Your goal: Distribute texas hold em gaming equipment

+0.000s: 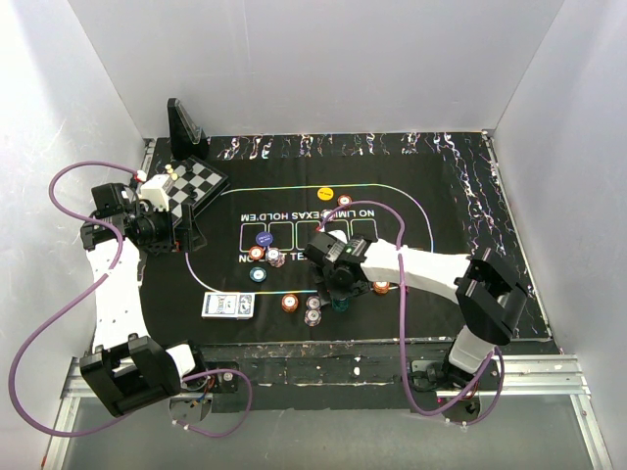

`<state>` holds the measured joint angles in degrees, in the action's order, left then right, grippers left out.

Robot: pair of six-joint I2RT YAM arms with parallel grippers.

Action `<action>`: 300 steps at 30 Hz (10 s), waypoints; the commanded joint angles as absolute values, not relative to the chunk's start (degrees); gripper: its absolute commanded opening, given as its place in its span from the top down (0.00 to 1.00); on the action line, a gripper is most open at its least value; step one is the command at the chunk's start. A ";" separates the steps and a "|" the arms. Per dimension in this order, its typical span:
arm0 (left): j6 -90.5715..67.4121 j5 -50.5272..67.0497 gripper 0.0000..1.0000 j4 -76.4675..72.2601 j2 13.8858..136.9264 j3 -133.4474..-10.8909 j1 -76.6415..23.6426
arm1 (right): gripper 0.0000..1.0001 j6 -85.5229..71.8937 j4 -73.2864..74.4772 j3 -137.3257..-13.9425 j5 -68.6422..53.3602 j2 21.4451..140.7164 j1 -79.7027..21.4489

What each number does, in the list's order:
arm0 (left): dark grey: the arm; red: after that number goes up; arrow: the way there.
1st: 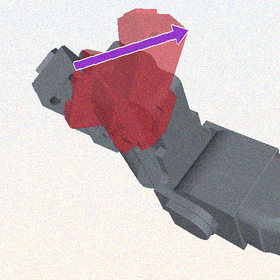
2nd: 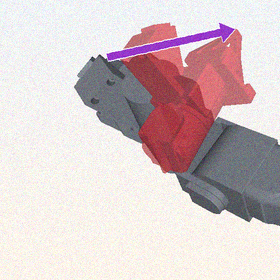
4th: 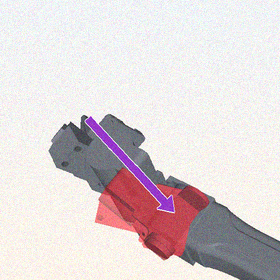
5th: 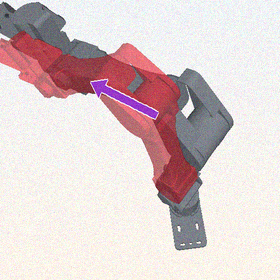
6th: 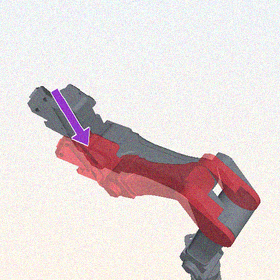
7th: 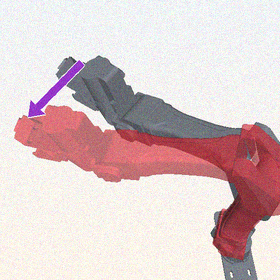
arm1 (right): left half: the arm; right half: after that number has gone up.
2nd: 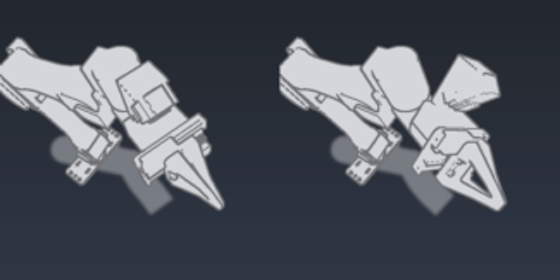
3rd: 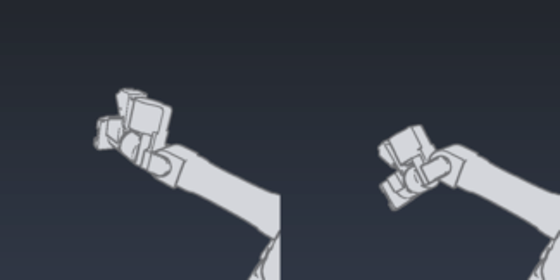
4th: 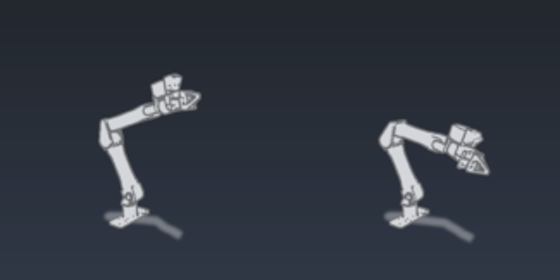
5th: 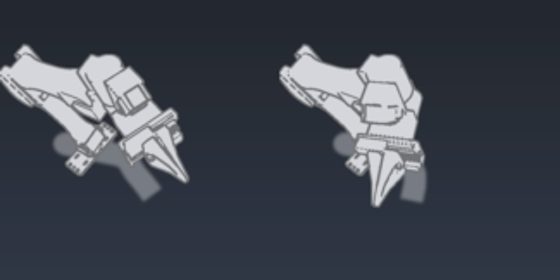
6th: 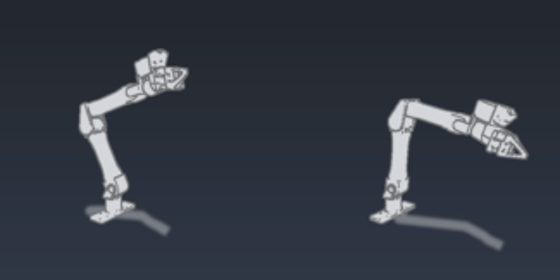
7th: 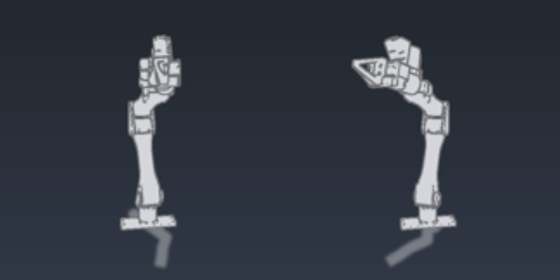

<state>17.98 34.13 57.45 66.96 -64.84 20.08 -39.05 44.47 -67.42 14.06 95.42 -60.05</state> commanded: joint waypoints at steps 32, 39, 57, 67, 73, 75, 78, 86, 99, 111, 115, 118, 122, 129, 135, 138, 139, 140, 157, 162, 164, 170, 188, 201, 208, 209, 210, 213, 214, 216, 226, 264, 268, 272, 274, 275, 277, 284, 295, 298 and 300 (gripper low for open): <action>17.84 35.60 0.00 57.66 66.62 -65.65 20.04 | 0.64 -39.55 43.06 -67.41 12.21 93.52 -57.39; 18.02 35.33 0.00 57.74 66.71 -66.09 20.13 | 0.82 -39.20 45.08 -69.69 12.13 91.76 -57.22; 17.75 35.33 0.00 56.95 67.15 -65.57 20.04 | 0.90 -27.60 51.15 -94.82 10.55 100.88 -37.19; 17.75 35.24 0.00 56.16 68.99 -65.83 20.04 | 0.92 -25.67 50.19 -106.51 9.32 117.32 -29.36; 17.93 35.42 0.00 56.07 70.49 -66.27 20.04 | 0.92 -25.22 48.43 -112.31 9.32 124.70 -26.72; 18.02 35.25 0.00 55.99 70.58 -66.53 20.04 | 0.92 -25.49 48.87 -114.25 9.49 126.73 -25.84; 17.93 35.16 0.00 55.64 70.66 -66.53 20.04 | 0.92 -25.66 48.87 -116.45 9.49 129.45 -24.96; 17.75 35.16 0.00 55.72 71.63 -67.06 20.04 | 0.91 -25.31 49.92 -122.07 9.05 135.96 -23.82; 17.23 34.89 0.00 54.76 71.63 -66.53 20.13 | 0.81 -25.84 50.97 -127.44 7.91 140.45 -23.38; 17.14 34.98 0.00 55.02 70.67 -66.45 20.13 | 0.29 -26.28 50.80 -124.10 7.91 137.90 -23.47; 16.96 34.80 0.00 54.93 69.87 -66.01 20.04 | 0.23 -25.93 51.50 -124.63 8.87 135.80 -23.47; 16.79 34.89 0.00 55.02 69.52 -66.00 20.04 | 0.22 -26.10 52.12 -124.46 9.40 132.73 -23.47; 16.52 35.51 0.00 55.63 68.82 -66.53 20.04 | 0.22 -26.37 51.59 -121.30 8.79 124.83 -23.64; 16.26 35.51 0.00 57.13 66.27 -67.32 20.04 | 0.22 -26.37 48.00 -101.46 8.61 105.76 -31.97; 15.91 35.33 0.00 57.83 63.90 -66.45 20.04 | 0.20 -30.49 45.97 -81.77 12.29 93.97 -45.60; 15.82 34.98 0.00 58.09 62.93 -66.01 20.04 | 0.18 -33.39 45.18 -75.34 13.80 91.24 -50.09; 15.91 34.89 0.00 58.18 62.76 -65.83 20.04 | 0.18 -34.53 44.65 -73.84 14.67 90.53 -51.32; 16.00 34.81 0.00 58.36 62.49 -65.92 20.13 | 0.18 -35.15 44.30 -72.35 14.94 89.83 -52.11; 15.64 35.42 0.00 59.33 60.73 -65.83 20.13 | 0.17 -38.67 42.63 -70.84 15.56 95.09 -58.53; 15.82 35.42 0.00 59.68 61.08 -66.27 20.13 | 0.17 -39.38 42.10 -70.05 15.56 95.80 -59.41; 15.73 35.59 0.00 59.77 60.91 -66.36 20.04 | 0.17 -39.46 42.10 -69.96 15.56 96.06 -59.50; 15.65 35.42 0.00 60.12 60.64 -66.62 20.04 | 0.17 -39.46 42.01 -69.70 15.29 96.85 -59.50; 15.56 35.77 0.00 58.89 61.08 -65.39 20.13 | 0.21 -40.69 38.06 -65.39 12.31 98.35 -59.50; 16.26 34.80 0.00 58.62 60.82 -64.69 20.04 | 0.38 -41.84 35.86 -63.11 10.90 98.61 -59.50; 16.35 34.45 0.00 58.71 60.82 -64.78 20.13 | 0.48 -41.75 36.12 -62.76 11.60 98.61 -59.41; 16.35 34.54 0.00 58.62 60.91 -64.78 20.04 | 0.49 -41.84 36.04 -62.67 11.69 98.61 -59.41; 16.35 34.54 0.00 58.62 60.91 -64.86 20.04 | 0.50 -41.75 35.95 -62.49 11.86 98.61 -59.41; 16.35 34.63 0.00 58.62 60.82 -64.69 20.04 | 0.56 -41.75 36.04 -62.23 11.95 98.79 -59.41; 16.35 34.54 0.00 58.71 60.82 -64.86 20.04 | 0.58 -41.66 36.21 -62.31 12.30 98.70 -59.41; 16.43 34.63 0.00 58.88 60.91 -65.04 20.13 | 0.63 -41.75 36.82 -62.40 13.00 98.09 -59.41; 16.70 34.45 0.00 59.06 60.73 -65.57 20.04 | 0.97 -41.40 41.39 -65.21 16.52 91.76 -58.63; 20.56 36.56 0.00 59.68 61.18 -64.60 20.04 | 0.82 -31.82 34.19 -65.83 16.44 100.90 -37.27; 23.55 38.40 0.00 59.50 60.38 -63.02 20.13 | 0.66 -31.73 34.54 -65.92 15.29 100.11 -37.27; 27.24 41.83 0.00 60.56 60.38 -62.05 20.04 | 0.59 -31.55 35.51 -66.44 14.77 98.71 -37.35; 28.56 42.71 0.00 59.86 60.29 -61.44 19.95 | 0.55 -31.64 36.21 -66.62 14.85 97.48 -37.35; 29.17 43.15 0.00 59.68 60.29 -61.26 19.95 | 0.54 -31.64 36.47 -66.80 14.68 96.77 -37.35; 30.49 43.77 0.00 59.68 60.64 -61.26 19.86 | 0.50 -31.38 37.09 -67.32 14.42 95.63 -37.53; 33.22 45.09 0.00 59.68 60.64 -60.82 18.90 | 0.36 -30.59 40.60 -69.70 13.97 94.92 -38.14; 35.50 45.97 0.00 59.24 58.80 -58.54 18.11 | 0.35 -31.38 42.00 -71.00 15.11 93.70 -38.67; 40.15 46.05 0.00 59.76 58.89 -57.22 15.31 | 0.34 -31.12 44.38 -75.40 15.47 91.50 -39.20; 44.10 45.53 0.00 58.37 57.93 -54.77 12.58 | 0.32 -31.11 45.70 -77.86 15.12 89.83 -39.46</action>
